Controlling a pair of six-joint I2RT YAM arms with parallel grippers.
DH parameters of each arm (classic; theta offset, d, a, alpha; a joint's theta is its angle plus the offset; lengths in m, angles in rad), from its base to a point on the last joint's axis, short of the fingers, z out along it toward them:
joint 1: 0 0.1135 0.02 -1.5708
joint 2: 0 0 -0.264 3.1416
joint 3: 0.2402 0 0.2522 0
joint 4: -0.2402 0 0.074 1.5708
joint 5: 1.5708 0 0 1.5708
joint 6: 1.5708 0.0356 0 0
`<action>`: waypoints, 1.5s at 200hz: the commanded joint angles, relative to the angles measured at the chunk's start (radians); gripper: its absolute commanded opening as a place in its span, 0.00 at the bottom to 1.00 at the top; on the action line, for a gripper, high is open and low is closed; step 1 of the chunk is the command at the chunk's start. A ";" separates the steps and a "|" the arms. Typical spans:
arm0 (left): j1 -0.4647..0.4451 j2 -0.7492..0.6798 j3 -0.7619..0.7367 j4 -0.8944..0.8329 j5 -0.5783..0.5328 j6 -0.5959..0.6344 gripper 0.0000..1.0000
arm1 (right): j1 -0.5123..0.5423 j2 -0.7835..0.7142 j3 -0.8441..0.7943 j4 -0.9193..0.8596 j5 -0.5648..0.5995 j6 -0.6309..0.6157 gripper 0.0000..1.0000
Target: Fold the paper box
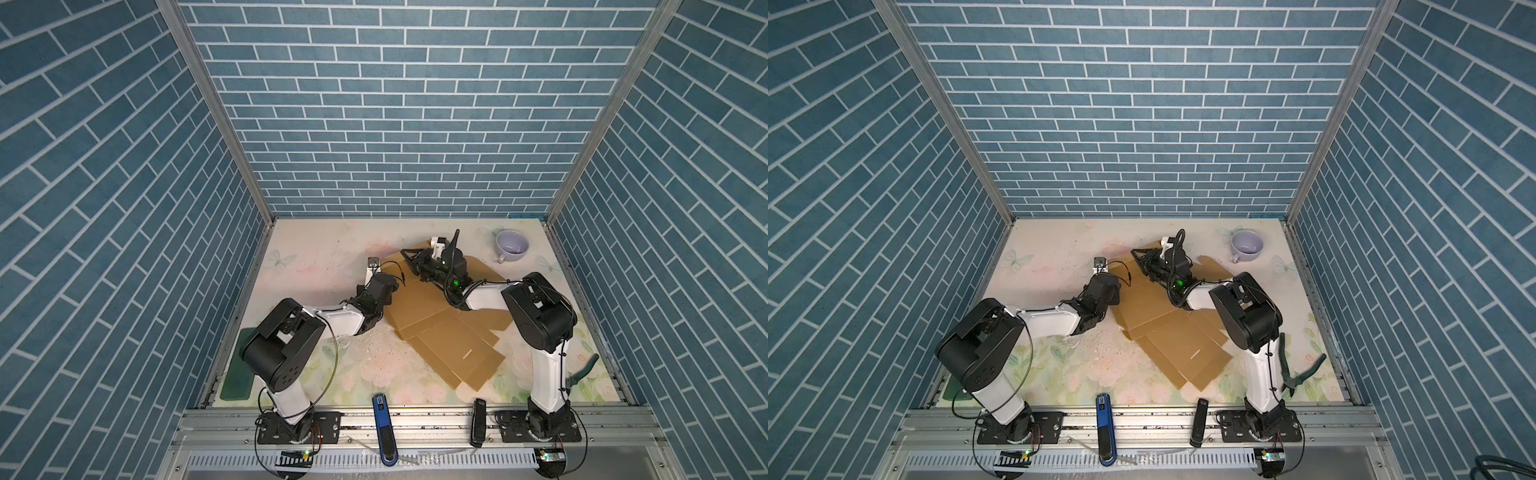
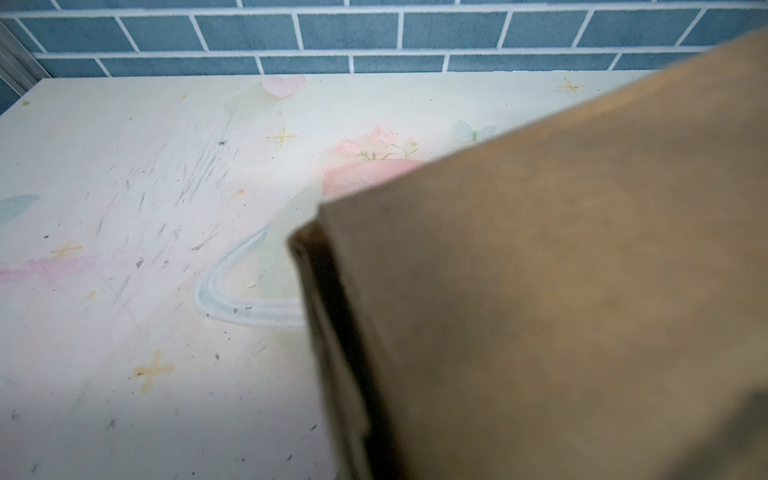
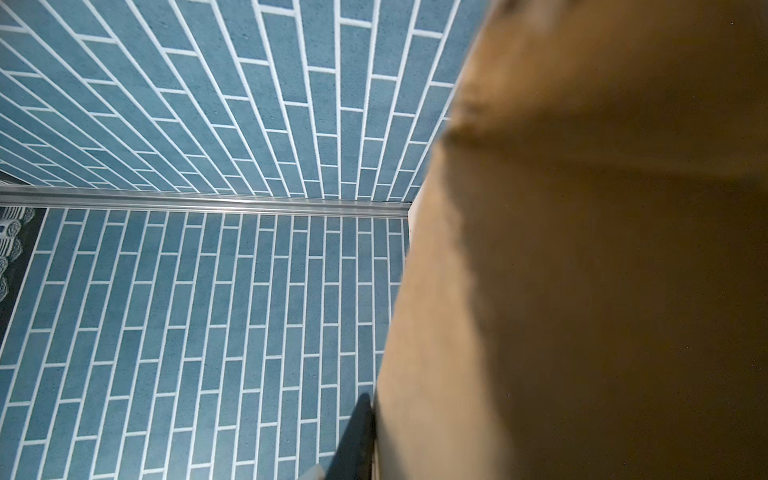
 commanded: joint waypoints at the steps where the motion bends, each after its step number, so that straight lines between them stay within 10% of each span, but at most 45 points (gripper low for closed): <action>1: -0.011 -0.044 0.001 0.019 0.005 0.039 0.01 | 0.009 -0.044 -0.015 -0.032 -0.038 -0.015 0.25; 173: 0.117 -0.129 -0.114 0.023 0.100 0.109 0.00 | 0.011 -0.300 -0.112 -0.318 -0.132 -0.114 0.52; 234: 0.145 -0.143 -0.129 0.045 0.220 0.183 0.00 | 0.010 -0.369 0.132 -0.830 -0.182 -0.448 0.24; 300: 0.153 -0.149 -0.125 0.033 0.261 0.219 0.00 | 0.010 -0.113 0.409 -0.908 -0.192 -0.540 0.06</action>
